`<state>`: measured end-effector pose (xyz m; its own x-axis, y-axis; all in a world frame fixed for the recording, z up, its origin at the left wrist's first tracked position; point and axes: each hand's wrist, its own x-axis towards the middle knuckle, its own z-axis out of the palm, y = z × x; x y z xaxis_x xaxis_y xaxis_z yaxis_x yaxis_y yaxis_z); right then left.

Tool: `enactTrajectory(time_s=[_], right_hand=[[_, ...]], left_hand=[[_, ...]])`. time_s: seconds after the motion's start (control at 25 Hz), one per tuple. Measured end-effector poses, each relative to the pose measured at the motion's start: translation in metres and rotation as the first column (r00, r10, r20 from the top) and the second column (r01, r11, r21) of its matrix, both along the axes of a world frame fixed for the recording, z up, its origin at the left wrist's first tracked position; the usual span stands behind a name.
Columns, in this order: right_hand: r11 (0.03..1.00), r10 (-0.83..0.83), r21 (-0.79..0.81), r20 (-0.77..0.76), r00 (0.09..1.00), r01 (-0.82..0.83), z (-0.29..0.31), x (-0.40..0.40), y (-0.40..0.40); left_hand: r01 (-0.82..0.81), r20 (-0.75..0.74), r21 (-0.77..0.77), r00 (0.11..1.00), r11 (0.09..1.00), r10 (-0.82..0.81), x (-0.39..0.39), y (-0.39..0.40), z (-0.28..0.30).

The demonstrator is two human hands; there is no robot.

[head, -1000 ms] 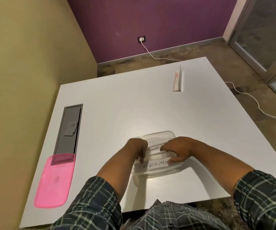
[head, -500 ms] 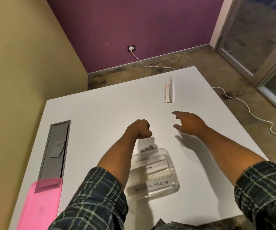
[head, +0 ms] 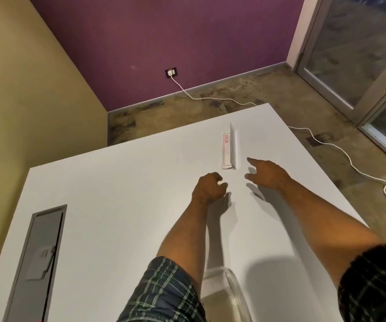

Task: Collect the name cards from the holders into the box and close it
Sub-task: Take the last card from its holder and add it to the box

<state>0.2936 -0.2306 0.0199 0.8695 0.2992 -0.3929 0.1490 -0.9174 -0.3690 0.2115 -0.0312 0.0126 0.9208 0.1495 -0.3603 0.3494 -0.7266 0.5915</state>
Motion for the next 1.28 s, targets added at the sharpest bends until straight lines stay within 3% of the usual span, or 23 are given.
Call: enactTrajectory(time_s=[0.2,0.36,0.6,0.8,0.96,1.12,1.28], right_hand=[[0.997,-0.013,0.078,-0.090,0.996,0.020,-0.052,0.036,0.020],[0.992,-0.008,0.125,-0.099,0.995,0.020,-0.075,0.046,0.033],[0.966,0.061,0.258,-0.117,0.991,-0.029,-0.094,0.039,0.043],[0.955,0.250,0.154,0.049,0.967,-0.255,-0.080,0.024,0.042],[0.889,0.383,0.151,0.274,0.882,-0.432,-0.057,0.002,0.048],[0.934,0.276,0.107,0.389,0.879,-0.341,-0.033,-0.020,0.042],[0.935,0.350,-0.079,0.362,0.864,-0.345,-0.007,-0.049,0.036]], left_hand=[[-0.138,0.033,-0.204,0.988,0.969,0.148,0.049,-0.015,-0.030],[-0.206,0.055,-0.276,0.972,0.939,0.230,0.076,-0.020,-0.057],[-0.381,-0.032,-0.435,0.912,0.816,0.408,0.087,-0.028,-0.064],[-0.523,0.005,-0.371,0.825,0.768,0.564,0.076,-0.011,-0.045],[-0.580,0.030,-0.399,0.766,0.710,0.643,0.047,0.014,-0.014],[-0.553,-0.005,-0.487,0.776,0.677,0.631,0.003,0.050,0.011],[-0.568,-0.159,-0.587,0.780,0.578,0.605,-0.056,0.075,0.055]])
